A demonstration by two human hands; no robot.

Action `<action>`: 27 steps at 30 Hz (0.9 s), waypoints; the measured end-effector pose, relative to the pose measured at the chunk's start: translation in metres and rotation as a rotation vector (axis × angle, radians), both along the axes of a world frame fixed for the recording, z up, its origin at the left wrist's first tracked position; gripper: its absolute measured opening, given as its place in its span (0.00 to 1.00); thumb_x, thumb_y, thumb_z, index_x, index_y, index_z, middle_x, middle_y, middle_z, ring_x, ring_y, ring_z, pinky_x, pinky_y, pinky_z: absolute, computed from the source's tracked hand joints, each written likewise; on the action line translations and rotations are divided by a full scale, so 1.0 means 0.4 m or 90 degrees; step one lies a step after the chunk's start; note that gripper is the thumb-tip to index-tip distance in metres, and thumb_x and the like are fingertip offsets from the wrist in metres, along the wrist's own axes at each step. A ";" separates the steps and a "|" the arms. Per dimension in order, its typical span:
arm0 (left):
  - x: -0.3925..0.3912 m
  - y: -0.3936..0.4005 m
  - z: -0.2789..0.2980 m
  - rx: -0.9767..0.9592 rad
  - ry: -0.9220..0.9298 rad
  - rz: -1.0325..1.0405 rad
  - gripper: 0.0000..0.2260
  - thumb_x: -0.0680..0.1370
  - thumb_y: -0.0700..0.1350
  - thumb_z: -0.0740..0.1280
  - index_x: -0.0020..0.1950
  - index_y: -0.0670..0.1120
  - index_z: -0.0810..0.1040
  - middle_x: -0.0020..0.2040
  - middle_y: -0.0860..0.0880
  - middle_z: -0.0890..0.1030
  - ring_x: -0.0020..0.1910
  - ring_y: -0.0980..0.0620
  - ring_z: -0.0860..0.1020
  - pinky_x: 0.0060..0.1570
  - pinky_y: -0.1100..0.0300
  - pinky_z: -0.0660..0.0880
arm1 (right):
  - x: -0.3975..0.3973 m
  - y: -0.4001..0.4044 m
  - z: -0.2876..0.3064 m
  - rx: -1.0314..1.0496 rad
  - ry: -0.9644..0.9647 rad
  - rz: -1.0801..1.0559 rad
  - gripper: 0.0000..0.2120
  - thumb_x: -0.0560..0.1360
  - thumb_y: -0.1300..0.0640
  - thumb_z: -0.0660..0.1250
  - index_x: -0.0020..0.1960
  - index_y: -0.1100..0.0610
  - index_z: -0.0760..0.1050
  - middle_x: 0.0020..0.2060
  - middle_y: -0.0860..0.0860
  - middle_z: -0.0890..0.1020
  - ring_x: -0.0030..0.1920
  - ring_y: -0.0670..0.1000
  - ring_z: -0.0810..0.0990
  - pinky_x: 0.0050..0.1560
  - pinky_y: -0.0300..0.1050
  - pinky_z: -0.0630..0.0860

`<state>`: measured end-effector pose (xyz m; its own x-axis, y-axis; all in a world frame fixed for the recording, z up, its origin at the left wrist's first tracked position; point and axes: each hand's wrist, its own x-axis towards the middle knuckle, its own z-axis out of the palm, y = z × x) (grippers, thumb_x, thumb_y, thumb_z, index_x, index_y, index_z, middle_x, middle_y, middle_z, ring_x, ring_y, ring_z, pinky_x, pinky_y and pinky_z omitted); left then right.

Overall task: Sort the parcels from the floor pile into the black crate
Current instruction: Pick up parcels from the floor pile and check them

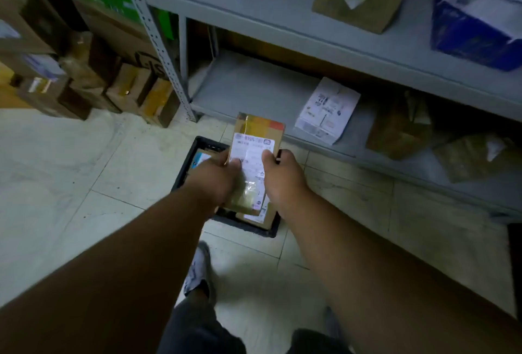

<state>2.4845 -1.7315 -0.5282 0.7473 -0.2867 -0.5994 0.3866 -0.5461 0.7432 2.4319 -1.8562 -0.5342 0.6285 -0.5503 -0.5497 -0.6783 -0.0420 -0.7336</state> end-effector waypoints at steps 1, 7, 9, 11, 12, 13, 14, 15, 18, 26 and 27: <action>0.047 0.029 0.000 0.009 -0.006 -0.032 0.14 0.81 0.52 0.60 0.64 0.54 0.77 0.52 0.47 0.83 0.51 0.44 0.80 0.53 0.45 0.79 | 0.036 0.030 -0.001 -0.006 0.007 -0.003 0.15 0.80 0.43 0.57 0.55 0.54 0.71 0.46 0.54 0.80 0.43 0.55 0.80 0.44 0.47 0.77; 0.236 0.120 -0.042 0.072 -0.104 -0.067 0.10 0.78 0.46 0.64 0.57 0.54 0.80 0.48 0.54 0.84 0.44 0.53 0.81 0.43 0.56 0.79 | 0.198 0.104 -0.033 -0.115 0.019 0.012 0.11 0.79 0.48 0.66 0.50 0.57 0.76 0.42 0.51 0.81 0.40 0.51 0.80 0.37 0.43 0.77; 0.257 0.124 -0.090 0.070 -0.116 -0.067 0.10 0.77 0.45 0.65 0.57 0.55 0.80 0.46 0.55 0.83 0.43 0.55 0.80 0.42 0.58 0.78 | 0.221 0.104 -0.065 -0.143 0.044 0.022 0.12 0.79 0.48 0.66 0.51 0.57 0.77 0.44 0.52 0.82 0.43 0.54 0.81 0.43 0.48 0.80; 0.268 0.116 -0.156 0.058 -0.089 -0.090 0.12 0.78 0.45 0.66 0.60 0.55 0.78 0.48 0.54 0.82 0.45 0.53 0.80 0.46 0.55 0.80 | 0.231 0.095 -0.114 -0.159 0.073 0.029 0.12 0.79 0.48 0.65 0.52 0.57 0.76 0.44 0.52 0.82 0.42 0.53 0.81 0.41 0.45 0.78; 0.271 0.111 -0.196 0.049 -0.063 -0.100 0.13 0.78 0.45 0.66 0.63 0.54 0.77 0.50 0.54 0.82 0.47 0.51 0.80 0.47 0.53 0.81 | 0.232 0.090 -0.145 -0.165 0.083 0.035 0.11 0.79 0.48 0.65 0.52 0.57 0.76 0.44 0.51 0.82 0.41 0.53 0.80 0.38 0.43 0.75; 0.272 0.105 -0.240 0.041 -0.040 -0.109 0.14 0.79 0.45 0.66 0.64 0.54 0.75 0.52 0.54 0.81 0.49 0.51 0.80 0.44 0.54 0.81 | 0.231 0.086 -0.182 -0.168 0.093 0.038 0.11 0.79 0.49 0.65 0.53 0.56 0.76 0.44 0.50 0.81 0.41 0.52 0.79 0.34 0.40 0.71; 0.274 0.098 -0.286 0.038 -0.024 -0.120 0.15 0.79 0.45 0.65 0.65 0.55 0.74 0.53 0.54 0.80 0.48 0.52 0.79 0.39 0.58 0.81 | 0.230 0.083 -0.221 -0.166 0.100 0.036 0.10 0.79 0.50 0.65 0.54 0.56 0.76 0.45 0.49 0.81 0.40 0.50 0.78 0.32 0.38 0.68; 0.277 0.093 -0.334 0.038 -0.018 -0.130 0.15 0.80 0.44 0.64 0.65 0.56 0.73 0.53 0.54 0.80 0.47 0.53 0.79 0.35 0.63 0.78 | 0.229 0.082 -0.266 -0.156 0.105 0.032 0.10 0.79 0.50 0.65 0.55 0.56 0.76 0.46 0.50 0.81 0.40 0.50 0.78 0.31 0.37 0.67; 0.276 0.083 -0.483 0.032 -0.001 -0.124 0.17 0.80 0.41 0.62 0.66 0.56 0.70 0.50 0.55 0.79 0.47 0.54 0.78 0.37 0.63 0.76 | 0.228 0.084 -0.415 -0.099 0.127 0.014 0.10 0.80 0.52 0.65 0.57 0.57 0.75 0.49 0.52 0.81 0.40 0.48 0.78 0.33 0.39 0.71; 0.266 0.066 -0.817 0.047 0.065 -0.150 0.16 0.79 0.38 0.62 0.58 0.59 0.71 0.51 0.54 0.79 0.51 0.49 0.79 0.48 0.49 0.81 | 0.266 0.059 -0.754 -0.037 0.243 0.067 0.12 0.80 0.54 0.64 0.61 0.58 0.74 0.52 0.57 0.80 0.47 0.54 0.80 0.50 0.51 0.80; 0.267 0.065 -0.846 0.057 0.066 -0.166 0.15 0.79 0.38 0.62 0.60 0.57 0.72 0.53 0.52 0.79 0.52 0.49 0.79 0.50 0.48 0.80 | 0.269 0.056 -0.789 -0.046 0.253 0.072 0.12 0.80 0.54 0.64 0.61 0.57 0.74 0.52 0.56 0.80 0.47 0.55 0.80 0.50 0.51 0.80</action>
<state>2.5913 -1.7056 -0.8666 0.5889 -0.4037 -0.7002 0.2951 -0.6992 0.6512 2.5395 -1.8336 -0.8498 0.4341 -0.5360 -0.7241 -0.8961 -0.1740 -0.4084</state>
